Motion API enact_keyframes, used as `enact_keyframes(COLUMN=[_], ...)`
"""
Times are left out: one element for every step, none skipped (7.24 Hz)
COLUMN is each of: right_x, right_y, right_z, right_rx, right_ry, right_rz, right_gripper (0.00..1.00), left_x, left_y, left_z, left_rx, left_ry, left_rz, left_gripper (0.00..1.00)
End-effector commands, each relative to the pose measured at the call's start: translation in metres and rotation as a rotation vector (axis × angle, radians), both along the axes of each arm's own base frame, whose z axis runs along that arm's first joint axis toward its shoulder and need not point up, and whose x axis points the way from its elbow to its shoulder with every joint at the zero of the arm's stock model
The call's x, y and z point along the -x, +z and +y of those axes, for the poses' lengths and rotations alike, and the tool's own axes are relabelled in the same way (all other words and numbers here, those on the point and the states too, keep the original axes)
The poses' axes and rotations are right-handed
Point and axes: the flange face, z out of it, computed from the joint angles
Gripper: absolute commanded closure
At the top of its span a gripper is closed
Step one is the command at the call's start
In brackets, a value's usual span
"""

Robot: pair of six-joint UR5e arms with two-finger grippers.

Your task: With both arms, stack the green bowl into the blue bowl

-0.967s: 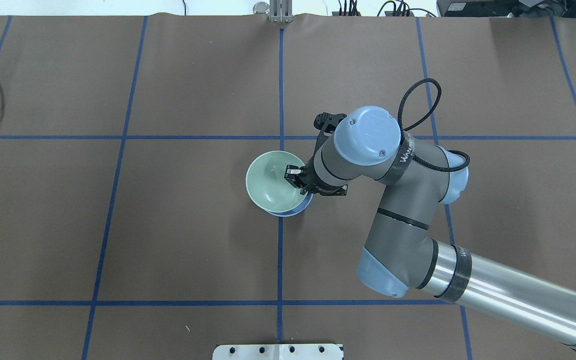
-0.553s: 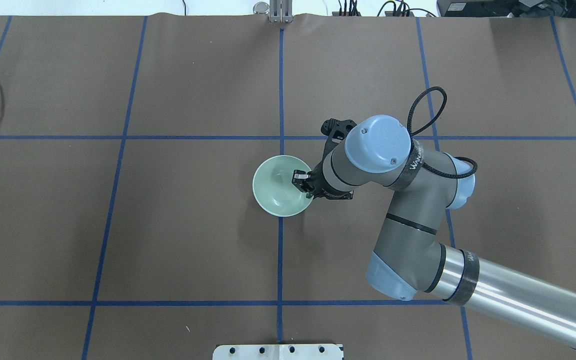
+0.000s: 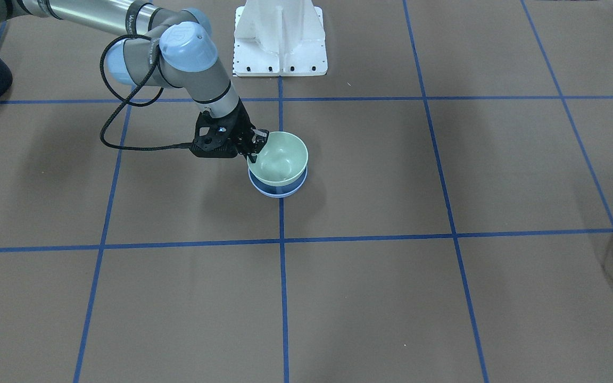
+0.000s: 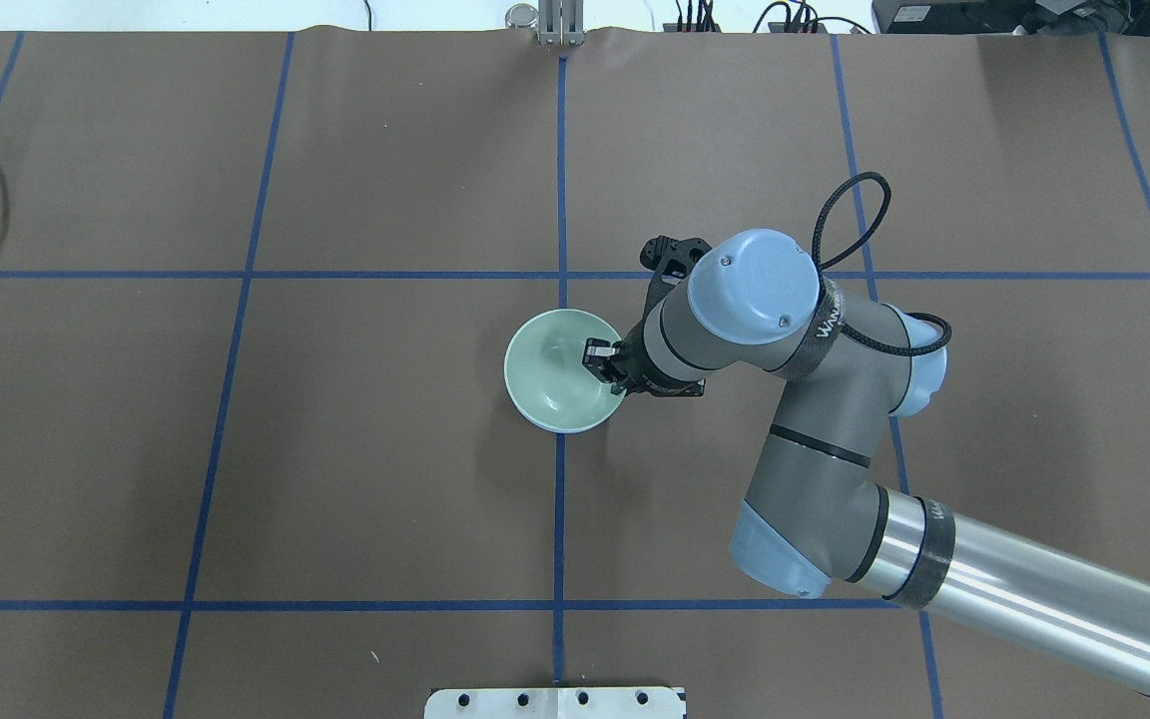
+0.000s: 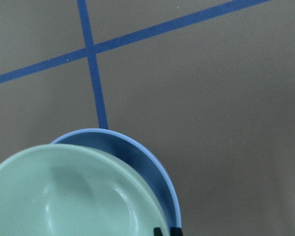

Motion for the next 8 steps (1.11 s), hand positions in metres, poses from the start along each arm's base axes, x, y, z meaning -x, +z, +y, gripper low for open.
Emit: enact_keyframes(right_x=[-0.0008,-0.0021,-0.0025,-0.0029,-0.0025,-0.0024,-0.0012,0.0022], right_y=[0.0021,0.0021,0.0023,0.0017,0.0023,0.0014,0.0011,0.0035], right_z=[-0.004,-0.0057,-0.0067,-0.0065,-0.0067,-0.0069,-0.0076,-0.0099], right_rx=[-0.006,-0.007,-0.007,-0.008,-0.007,-0.009,-0.008,-0.008], right_ry=[0.002,0.005,0.006,0.006,0.006,0.007,0.008,0.01], right_rz=[0.005,0.005,0.004,0.002,0.004,0.003,0.003,0.007], right_gripper=[1.0,1.0,1.0,1.0,1.0,1.0,1.0,1.0], left_x=[0.0009,0.001,0.001,0.0017,0.0042,0.0043,0.0043,0.0043], left_y=[-0.0003,0.0003,-0.001,-0.0006,0.0022,0.0021,0.0028,0.0028], left_z=[0.0014,0.0018,0.0021,0.0027,0.0081,0.0095,0.01,0.01], left_rx=[-0.001,-0.001,-0.002,-0.001,0.005,0.003,0.006,0.005], left_ry=[-0.001,-0.002,-0.003,-0.003,-0.009,-0.008,-0.009,-0.008], left_rz=[0.0,-0.001,-0.001,0.0,-0.001,-0.002,-0.001,-0.002], left_gripper=[0.02,0.03,0.02,0.03,0.02,0.03,0.03,0.02])
